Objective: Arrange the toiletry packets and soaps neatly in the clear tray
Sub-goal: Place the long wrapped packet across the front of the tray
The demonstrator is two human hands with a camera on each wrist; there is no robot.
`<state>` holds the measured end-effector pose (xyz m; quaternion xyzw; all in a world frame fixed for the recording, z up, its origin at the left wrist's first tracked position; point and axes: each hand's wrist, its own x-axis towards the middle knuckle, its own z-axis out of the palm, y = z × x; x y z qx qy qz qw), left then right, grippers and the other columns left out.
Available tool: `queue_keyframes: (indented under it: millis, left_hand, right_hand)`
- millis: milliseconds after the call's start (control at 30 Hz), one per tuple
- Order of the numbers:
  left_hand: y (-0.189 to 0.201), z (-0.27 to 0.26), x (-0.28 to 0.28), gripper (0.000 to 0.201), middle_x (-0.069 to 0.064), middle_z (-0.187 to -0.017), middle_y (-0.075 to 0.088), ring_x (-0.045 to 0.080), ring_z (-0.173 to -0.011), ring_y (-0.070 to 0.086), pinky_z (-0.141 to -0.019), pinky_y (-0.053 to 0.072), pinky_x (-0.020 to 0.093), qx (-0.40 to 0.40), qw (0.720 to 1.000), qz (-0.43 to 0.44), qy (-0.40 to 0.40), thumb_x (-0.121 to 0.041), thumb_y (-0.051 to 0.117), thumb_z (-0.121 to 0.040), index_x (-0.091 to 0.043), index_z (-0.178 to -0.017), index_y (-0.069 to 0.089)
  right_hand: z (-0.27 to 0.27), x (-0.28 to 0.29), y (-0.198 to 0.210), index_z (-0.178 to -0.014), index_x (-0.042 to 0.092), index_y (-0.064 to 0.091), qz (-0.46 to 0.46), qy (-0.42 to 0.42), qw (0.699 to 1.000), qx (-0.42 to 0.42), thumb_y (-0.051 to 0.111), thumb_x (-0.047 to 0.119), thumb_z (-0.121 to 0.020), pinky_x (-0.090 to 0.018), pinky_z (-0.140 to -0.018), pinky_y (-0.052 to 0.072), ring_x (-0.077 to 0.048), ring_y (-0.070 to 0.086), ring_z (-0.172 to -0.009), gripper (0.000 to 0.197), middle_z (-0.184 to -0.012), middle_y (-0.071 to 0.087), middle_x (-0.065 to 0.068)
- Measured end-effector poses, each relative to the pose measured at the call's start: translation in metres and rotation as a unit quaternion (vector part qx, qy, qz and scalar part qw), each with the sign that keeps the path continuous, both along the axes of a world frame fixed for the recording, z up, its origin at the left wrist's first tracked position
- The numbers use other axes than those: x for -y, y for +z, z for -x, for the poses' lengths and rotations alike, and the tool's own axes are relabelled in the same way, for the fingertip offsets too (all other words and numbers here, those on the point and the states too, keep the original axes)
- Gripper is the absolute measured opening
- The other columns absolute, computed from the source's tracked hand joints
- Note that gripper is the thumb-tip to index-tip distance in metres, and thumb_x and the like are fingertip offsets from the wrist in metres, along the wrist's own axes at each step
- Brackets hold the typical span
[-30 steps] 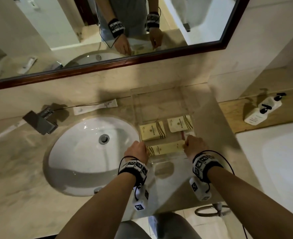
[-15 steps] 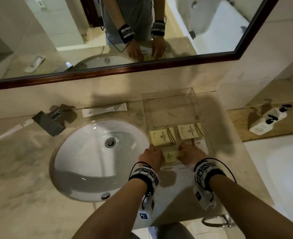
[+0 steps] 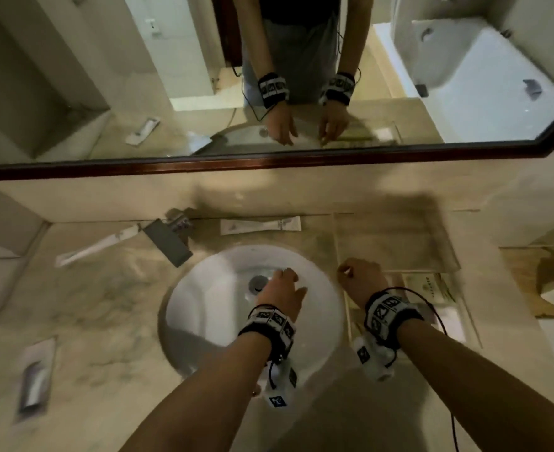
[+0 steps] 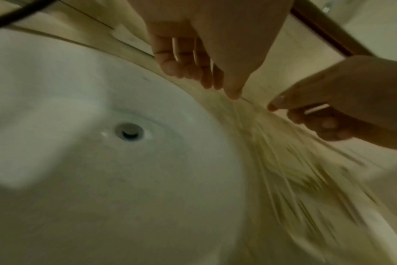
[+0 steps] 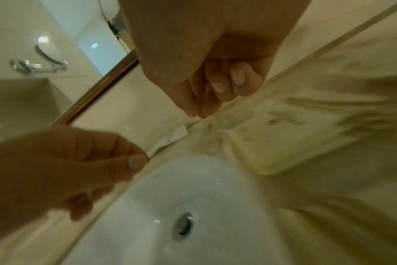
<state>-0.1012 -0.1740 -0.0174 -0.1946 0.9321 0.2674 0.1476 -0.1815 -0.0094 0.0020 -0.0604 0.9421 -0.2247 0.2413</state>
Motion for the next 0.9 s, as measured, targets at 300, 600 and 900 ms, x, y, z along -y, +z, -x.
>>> queue_keyframes:
  millis: [300, 600, 900]
  left_hand:
    - [-0.017, 0.045, 0.162, 0.044, 0.019, -0.136, 0.049, 0.038, -0.121, 0.052, -0.099, 0.044, 0.04, 0.011, 0.958, -0.042, 0.284, -0.033, 0.051, -0.096, -0.008, -0.132, 0.051]
    - [-0.04, 0.112, 0.171, 0.051, 0.018, -0.148, 0.032, 0.037, -0.13, 0.04, -0.106, 0.036, 0.039, 0.068, 0.945, -0.081, 0.309, -0.034, 0.045, -0.099, -0.012, -0.144, 0.034]
    - [-0.045, 0.101, 0.175, 0.04, 0.02, -0.126, 0.058, 0.038, -0.113, 0.056, -0.091, 0.046, 0.037, 0.051, 0.917, -0.12, 0.378, -0.036, 0.042, -0.1, -0.007, -0.126, 0.052]
  right_hand:
    - [0.088, 0.13, -0.038, -0.125, 0.009, 0.049, 0.095, -0.096, 0.987, 0.084, 0.053, 0.031, -0.084, -0.046, -0.084, 0.056, -0.038, 0.065, -0.096, 0.047, -0.112, 0.064, -0.02]
    - [0.12, 0.155, -0.059, -0.123, 0.001, 0.052, 0.079, -0.143, 0.981, 0.108, 0.05, 0.027, -0.096, -0.032, -0.08, 0.045, -0.031, 0.059, -0.101, 0.037, -0.116, 0.06, -0.016]
    - [0.111, 0.138, -0.066, -0.101, -0.003, 0.058, 0.139, -0.174, 0.971, 0.088, 0.046, 0.018, -0.098, -0.025, -0.051, 0.048, -0.02, 0.059, -0.055, 0.024, -0.07, 0.063, -0.008]
